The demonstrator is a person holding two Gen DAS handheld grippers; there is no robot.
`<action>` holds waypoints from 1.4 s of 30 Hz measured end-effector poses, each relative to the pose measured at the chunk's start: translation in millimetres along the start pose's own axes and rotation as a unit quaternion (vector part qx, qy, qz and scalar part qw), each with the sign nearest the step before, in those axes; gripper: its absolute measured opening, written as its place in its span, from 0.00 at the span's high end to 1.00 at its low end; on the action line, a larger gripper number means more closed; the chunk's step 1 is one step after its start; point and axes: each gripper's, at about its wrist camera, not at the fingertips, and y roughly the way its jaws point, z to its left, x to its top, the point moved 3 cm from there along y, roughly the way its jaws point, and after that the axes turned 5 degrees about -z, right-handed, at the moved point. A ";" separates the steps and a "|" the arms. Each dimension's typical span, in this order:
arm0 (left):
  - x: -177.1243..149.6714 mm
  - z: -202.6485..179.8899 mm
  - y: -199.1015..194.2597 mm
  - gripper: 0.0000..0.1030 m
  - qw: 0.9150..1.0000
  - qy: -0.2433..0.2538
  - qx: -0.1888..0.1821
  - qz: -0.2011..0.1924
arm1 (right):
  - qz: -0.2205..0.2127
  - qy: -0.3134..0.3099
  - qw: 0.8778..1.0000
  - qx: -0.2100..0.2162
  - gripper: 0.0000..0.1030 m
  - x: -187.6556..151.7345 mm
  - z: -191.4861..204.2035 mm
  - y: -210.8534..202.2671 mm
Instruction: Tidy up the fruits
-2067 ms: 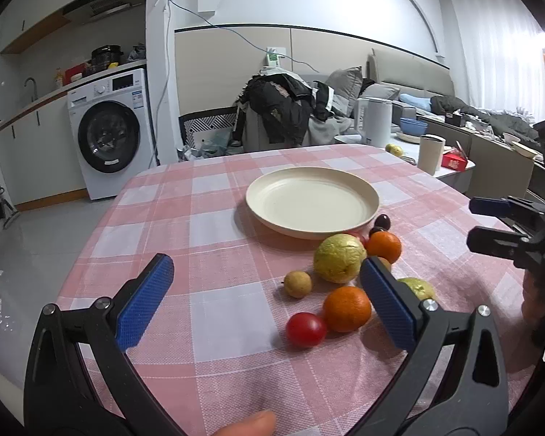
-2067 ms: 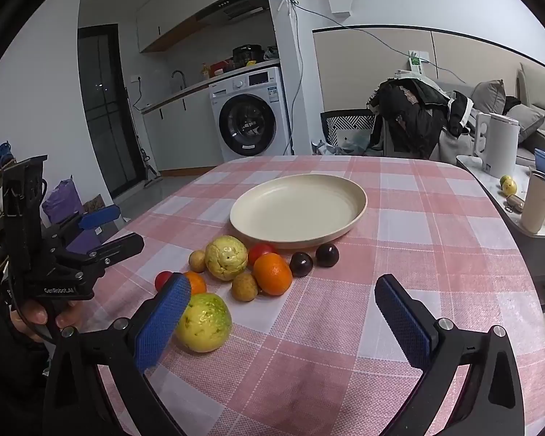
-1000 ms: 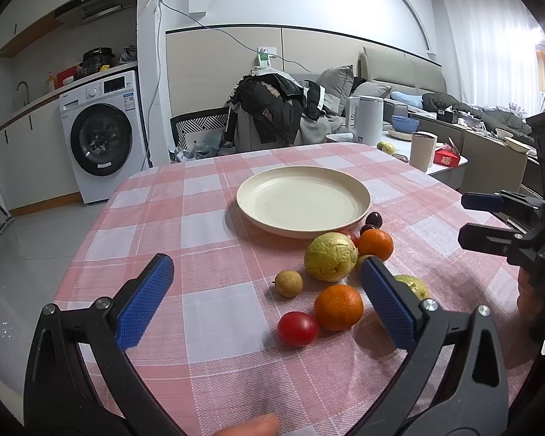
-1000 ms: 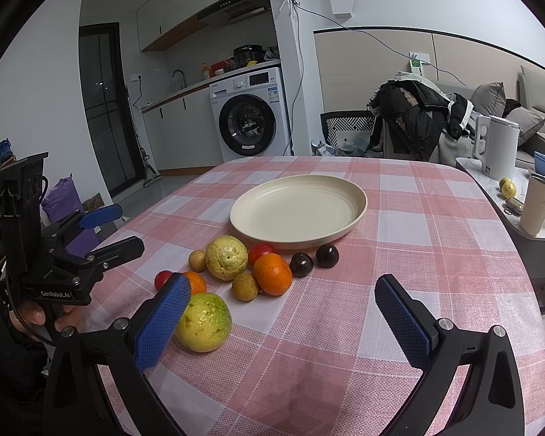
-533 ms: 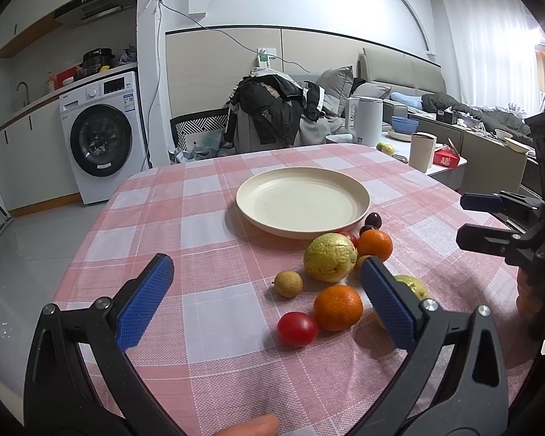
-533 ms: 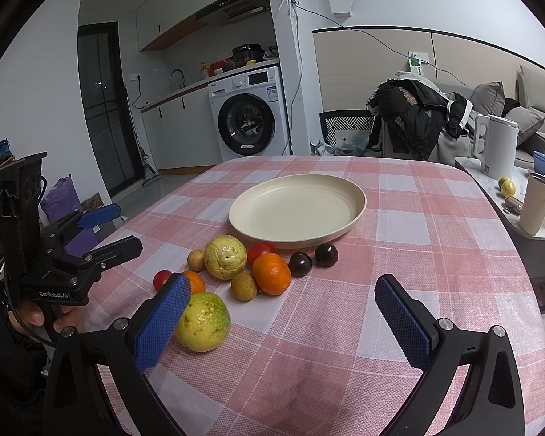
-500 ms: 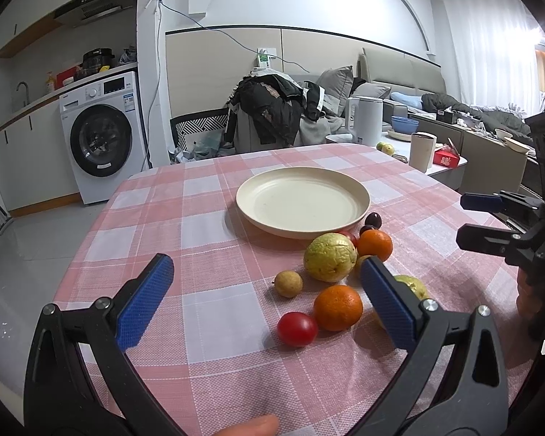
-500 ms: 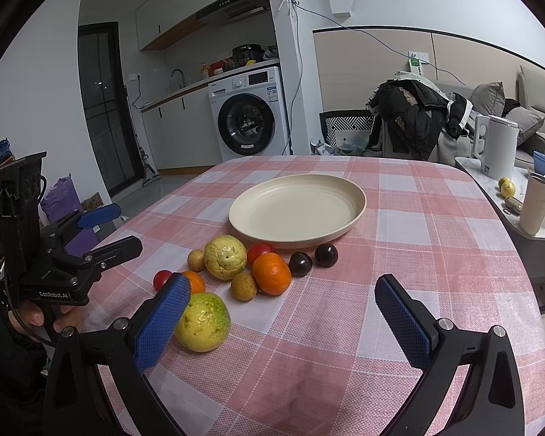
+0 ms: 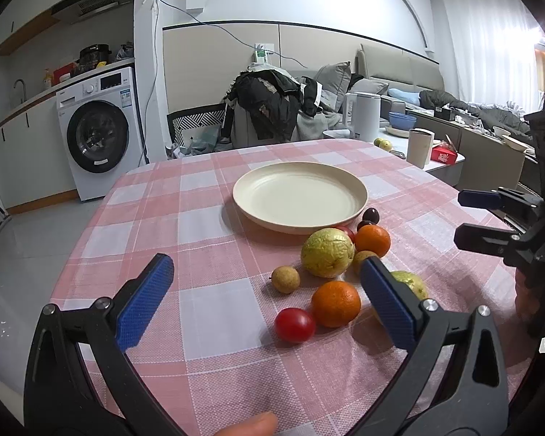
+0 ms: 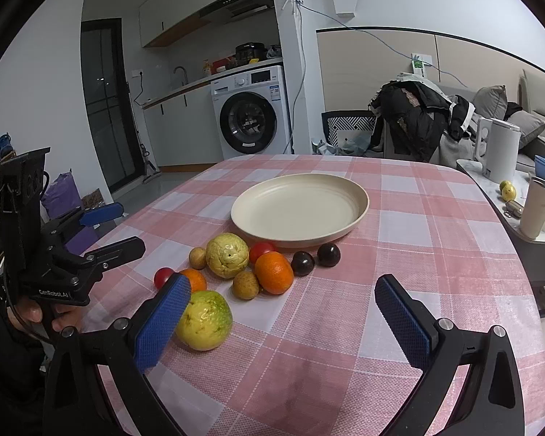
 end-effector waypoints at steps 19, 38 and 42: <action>-6.9 1.9 7.7 0.01 0.999 0.013 0.004 0.040 | 0.084 -0.008 0.996 0.029 0.00 -7.0 15.7 26.1; -33.4 6.8 43.8 0.13 0.986 0.001 -0.043 0.161 | 0.190 -0.003 0.978 0.089 0.25 -30.9 52.7 64.9; -36.8 5.3 52.7 0.16 0.983 0.004 -0.046 0.180 | 0.190 0.006 0.978 0.090 0.38 -26.9 53.3 69.6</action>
